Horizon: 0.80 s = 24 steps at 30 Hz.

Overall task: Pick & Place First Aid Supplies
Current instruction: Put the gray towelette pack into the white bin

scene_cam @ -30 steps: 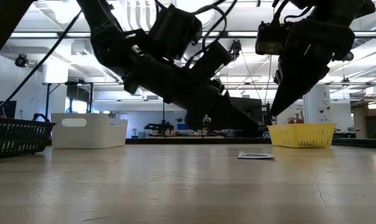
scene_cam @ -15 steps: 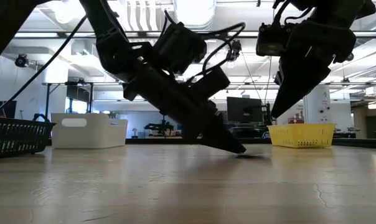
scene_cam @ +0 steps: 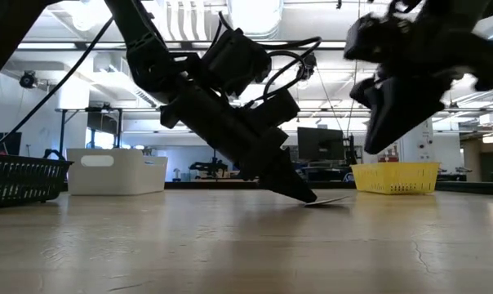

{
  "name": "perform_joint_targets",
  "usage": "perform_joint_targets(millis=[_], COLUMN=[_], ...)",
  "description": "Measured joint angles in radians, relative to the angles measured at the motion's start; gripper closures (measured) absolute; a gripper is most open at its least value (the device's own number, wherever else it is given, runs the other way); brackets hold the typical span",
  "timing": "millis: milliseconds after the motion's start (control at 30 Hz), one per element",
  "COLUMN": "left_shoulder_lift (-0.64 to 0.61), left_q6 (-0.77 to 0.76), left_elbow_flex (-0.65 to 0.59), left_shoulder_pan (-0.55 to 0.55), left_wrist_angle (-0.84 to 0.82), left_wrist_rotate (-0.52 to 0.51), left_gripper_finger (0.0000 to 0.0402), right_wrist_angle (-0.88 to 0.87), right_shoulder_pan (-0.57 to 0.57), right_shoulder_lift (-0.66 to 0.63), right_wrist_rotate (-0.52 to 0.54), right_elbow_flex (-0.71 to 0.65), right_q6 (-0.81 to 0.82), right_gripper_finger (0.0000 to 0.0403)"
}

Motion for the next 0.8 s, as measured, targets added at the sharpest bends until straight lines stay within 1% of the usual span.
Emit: perform_joint_targets(millis=[167,267,500,633,800], left_shoulder_lift=[0.0,0.0,0.0,0.001,0.001], left_q6=[-0.012,-0.013,-0.037,-0.043,-0.043], left_elbow_flex=[0.001,0.001,0.0,-0.001,-0.001], left_shoulder_pan=[0.0,0.0,0.0,0.0,0.001], left_wrist_angle=[-0.022,-0.024,-0.025,-0.025,-0.025], left_wrist_rotate=[0.001,0.002,0.002,0.003,0.009], left_gripper_finger=[0.04,0.04,0.0399,0.0401,0.04], right_wrist_angle=[0.0,0.0,0.002,0.004,0.006], right_shoulder_pan=[0.077,0.109,0.107,0.089,0.08], right_shoulder_lift=[0.0,0.0,0.0,0.0,0.022], right_wrist_rotate=[0.004,0.036,0.052,0.055,0.074], right_elbow_flex=[0.0,0.0,0.0,0.0,0.0], right_q6=[-0.17,-0.25,-0.496,-0.507,-0.515], right_gripper_finger=[0.0374,0.0374,0.0374,0.0362,0.0326])
